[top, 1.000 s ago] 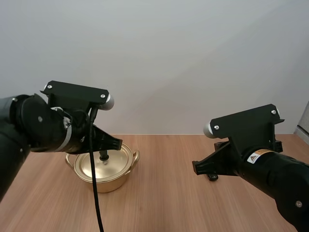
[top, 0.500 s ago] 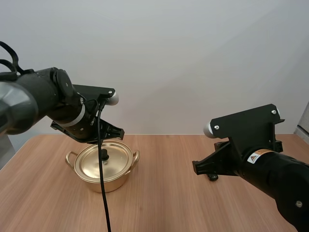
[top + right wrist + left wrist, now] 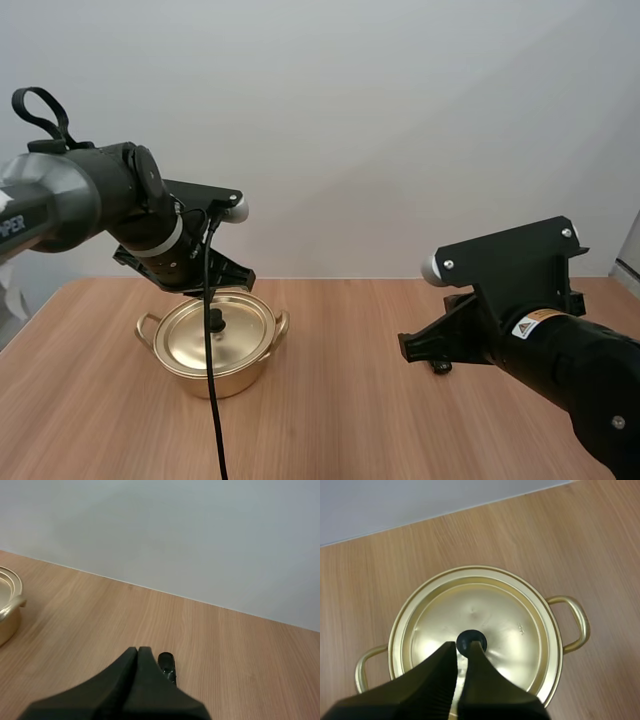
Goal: Open the pot, put the car inside, and close it
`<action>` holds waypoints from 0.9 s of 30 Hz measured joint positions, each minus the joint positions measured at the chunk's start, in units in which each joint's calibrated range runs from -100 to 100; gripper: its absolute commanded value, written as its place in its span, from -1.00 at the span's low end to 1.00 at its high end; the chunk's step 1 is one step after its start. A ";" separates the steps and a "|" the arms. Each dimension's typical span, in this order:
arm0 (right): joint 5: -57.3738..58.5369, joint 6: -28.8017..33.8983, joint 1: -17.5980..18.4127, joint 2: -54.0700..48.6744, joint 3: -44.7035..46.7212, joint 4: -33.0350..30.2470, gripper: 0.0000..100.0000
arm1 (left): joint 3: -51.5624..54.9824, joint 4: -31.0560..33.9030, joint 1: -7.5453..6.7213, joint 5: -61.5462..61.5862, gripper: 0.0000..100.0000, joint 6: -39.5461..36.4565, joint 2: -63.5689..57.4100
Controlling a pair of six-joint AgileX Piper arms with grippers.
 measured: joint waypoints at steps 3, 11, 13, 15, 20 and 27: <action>0.00 0.00 0.00 0.00 0.00 0.00 -1.00 | 0.00 -0.54 0.00 -0.18 0.08 0.37 0.10; 0.00 0.00 0.00 0.00 0.00 0.00 -1.00 | 0.00 -0.54 0.00 4.01 0.17 0.37 4.83; 0.00 0.00 0.00 0.00 0.00 0.00 -1.00 | 0.00 -0.54 0.00 3.50 0.17 0.37 5.88; 0.00 0.00 0.00 0.00 0.00 0.00 -1.00 | 0.00 -0.54 0.00 2.59 0.17 0.37 6.27; 0.00 0.00 0.00 0.00 0.00 0.00 -1.00 | 0.00 -0.36 0.00 0.82 0.17 1.12 6.87; 0.00 0.00 0.00 0.00 0.00 0.00 -1.00 | 0.00 -0.36 0.00 0.60 0.17 1.25 8.86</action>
